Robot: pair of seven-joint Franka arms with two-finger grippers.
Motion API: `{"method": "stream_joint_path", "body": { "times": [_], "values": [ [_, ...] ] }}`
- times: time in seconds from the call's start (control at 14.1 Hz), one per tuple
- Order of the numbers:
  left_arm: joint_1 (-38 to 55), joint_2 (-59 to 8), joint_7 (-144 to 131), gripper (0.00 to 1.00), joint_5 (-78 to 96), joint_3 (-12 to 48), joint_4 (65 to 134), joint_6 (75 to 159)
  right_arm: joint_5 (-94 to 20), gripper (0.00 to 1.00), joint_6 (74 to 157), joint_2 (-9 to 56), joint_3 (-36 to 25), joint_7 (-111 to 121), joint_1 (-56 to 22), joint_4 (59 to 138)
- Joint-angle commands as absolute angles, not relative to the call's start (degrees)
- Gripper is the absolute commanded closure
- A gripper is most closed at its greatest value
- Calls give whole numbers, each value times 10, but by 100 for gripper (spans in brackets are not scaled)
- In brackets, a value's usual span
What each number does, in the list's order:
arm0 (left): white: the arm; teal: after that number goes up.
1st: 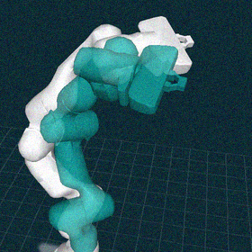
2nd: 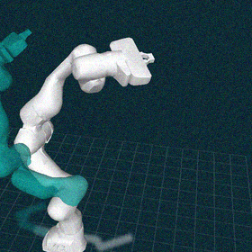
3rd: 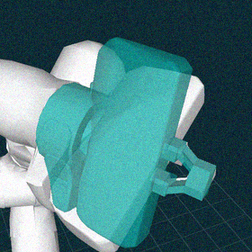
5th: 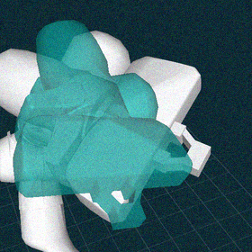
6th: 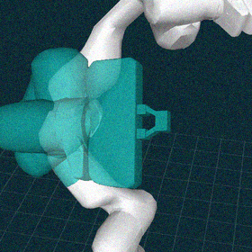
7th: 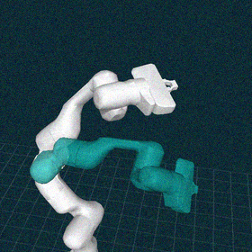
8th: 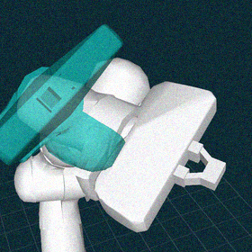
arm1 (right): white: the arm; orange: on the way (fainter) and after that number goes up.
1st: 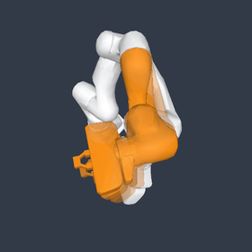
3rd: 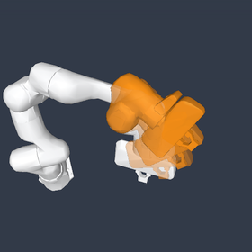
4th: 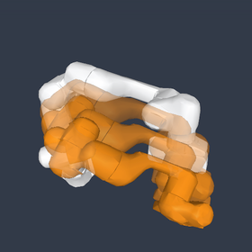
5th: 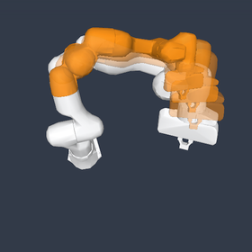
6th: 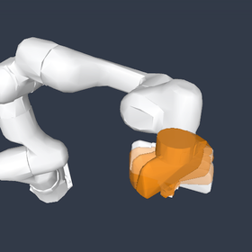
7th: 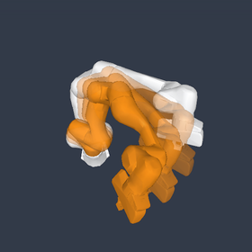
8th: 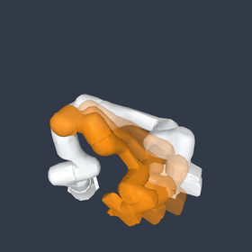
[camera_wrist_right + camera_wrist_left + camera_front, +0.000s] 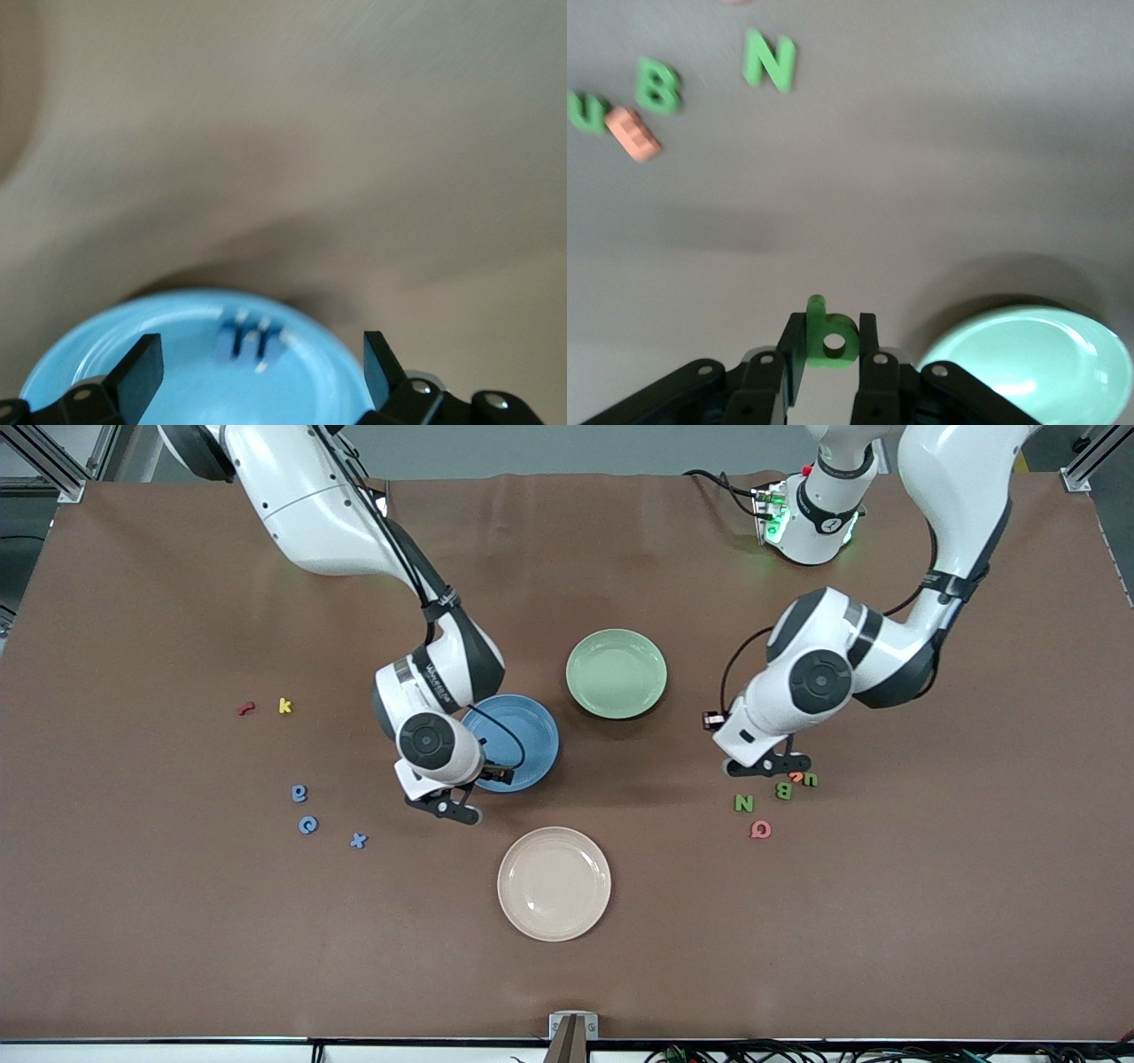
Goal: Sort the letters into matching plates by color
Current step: 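Release the m with the right gripper while the left gripper carries the b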
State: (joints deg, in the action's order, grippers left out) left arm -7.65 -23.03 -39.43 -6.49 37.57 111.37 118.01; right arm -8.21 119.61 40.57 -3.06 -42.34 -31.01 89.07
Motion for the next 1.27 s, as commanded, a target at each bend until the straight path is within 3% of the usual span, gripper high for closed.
{"method": "stream_joint_path", "body": {
  "times": [0.0, 0.21, 0.64, 0.85, 0.99, 1.2],
  "values": [
    [-56, -236, -494, 100, -66, 401, 1131, 1194, -85, 0, 1180, 396, -27, -339, -254, 883],
    [-6, -246, -589, 100, -66, 400, 1146, 1224, -85, 0, 1179, 395, -26, -291, -186, 879],
    [56, -274, -732, 100, -70, 399, 1191, 1328, -49, 0, 1187, 411, -27, -273, -141, 842],
    [76, -279, -760, 99, -73, 397, 1226, 1375, -24, 7, 1216, 420, -27, -256, -128, 839],
    [76, -289, -767, 84, -74, 397, 1228, 1375, -24, 17, 1244, 431, -27, -255, -129, 845],
    [76, -290, -767, 33, -74, 396, 1228, 1375, -22, 25, 1263, 451, -27, -254, -129, 845]
  ]
}}
